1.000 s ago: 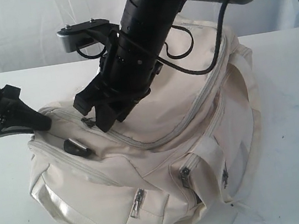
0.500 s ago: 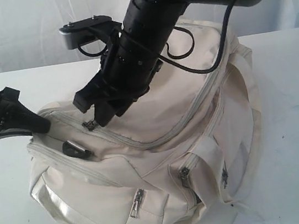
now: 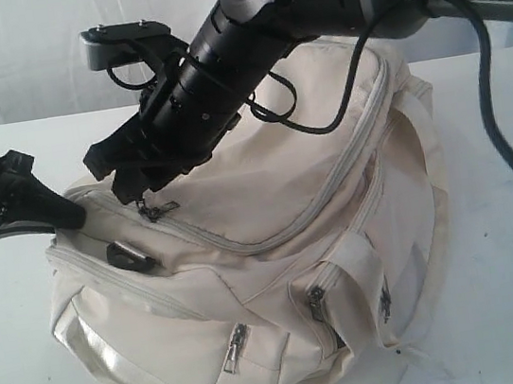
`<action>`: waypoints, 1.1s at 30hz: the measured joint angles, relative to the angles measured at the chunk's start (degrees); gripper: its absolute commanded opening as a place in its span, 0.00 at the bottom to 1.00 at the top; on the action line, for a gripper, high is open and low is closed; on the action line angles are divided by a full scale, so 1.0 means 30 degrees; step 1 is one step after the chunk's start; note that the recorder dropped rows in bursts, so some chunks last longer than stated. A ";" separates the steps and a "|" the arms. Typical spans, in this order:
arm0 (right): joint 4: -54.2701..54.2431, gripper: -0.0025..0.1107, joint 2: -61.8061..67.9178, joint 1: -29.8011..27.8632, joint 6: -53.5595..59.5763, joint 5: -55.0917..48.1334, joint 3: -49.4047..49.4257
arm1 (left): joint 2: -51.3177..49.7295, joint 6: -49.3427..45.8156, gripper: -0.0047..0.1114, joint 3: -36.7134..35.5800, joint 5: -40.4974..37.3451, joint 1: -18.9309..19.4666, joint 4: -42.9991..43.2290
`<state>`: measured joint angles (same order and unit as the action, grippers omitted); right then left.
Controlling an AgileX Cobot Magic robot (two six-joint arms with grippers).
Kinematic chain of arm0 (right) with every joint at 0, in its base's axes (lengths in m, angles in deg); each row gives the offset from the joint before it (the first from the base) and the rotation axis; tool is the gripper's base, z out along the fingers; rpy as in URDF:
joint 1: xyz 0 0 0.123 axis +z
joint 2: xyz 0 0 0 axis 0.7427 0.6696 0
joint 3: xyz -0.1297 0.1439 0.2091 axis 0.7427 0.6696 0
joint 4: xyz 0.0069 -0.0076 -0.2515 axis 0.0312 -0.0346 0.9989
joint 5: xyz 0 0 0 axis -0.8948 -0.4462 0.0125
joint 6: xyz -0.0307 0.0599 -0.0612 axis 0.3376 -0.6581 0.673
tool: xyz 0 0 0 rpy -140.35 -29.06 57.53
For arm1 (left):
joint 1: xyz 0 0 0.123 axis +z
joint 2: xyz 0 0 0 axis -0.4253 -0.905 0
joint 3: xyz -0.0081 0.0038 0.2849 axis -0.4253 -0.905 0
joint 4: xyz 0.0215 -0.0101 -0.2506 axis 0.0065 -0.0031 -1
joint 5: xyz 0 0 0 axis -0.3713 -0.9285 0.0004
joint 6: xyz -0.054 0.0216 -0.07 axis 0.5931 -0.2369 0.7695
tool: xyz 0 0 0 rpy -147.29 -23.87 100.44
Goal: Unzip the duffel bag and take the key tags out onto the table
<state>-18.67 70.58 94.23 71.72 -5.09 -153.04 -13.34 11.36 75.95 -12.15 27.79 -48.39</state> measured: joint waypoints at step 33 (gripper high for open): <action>-0.3143 0.02 0.5921 0.0000 0.0336 0.0923 -0.7040 | 0.0000 0.0042 0.04 0.0000 0.0188 0.0000 -0.0287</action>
<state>-28.10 88.34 94.23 72.73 -2.32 -174.16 -13.34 11.49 75.95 -11.59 27.79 -49.25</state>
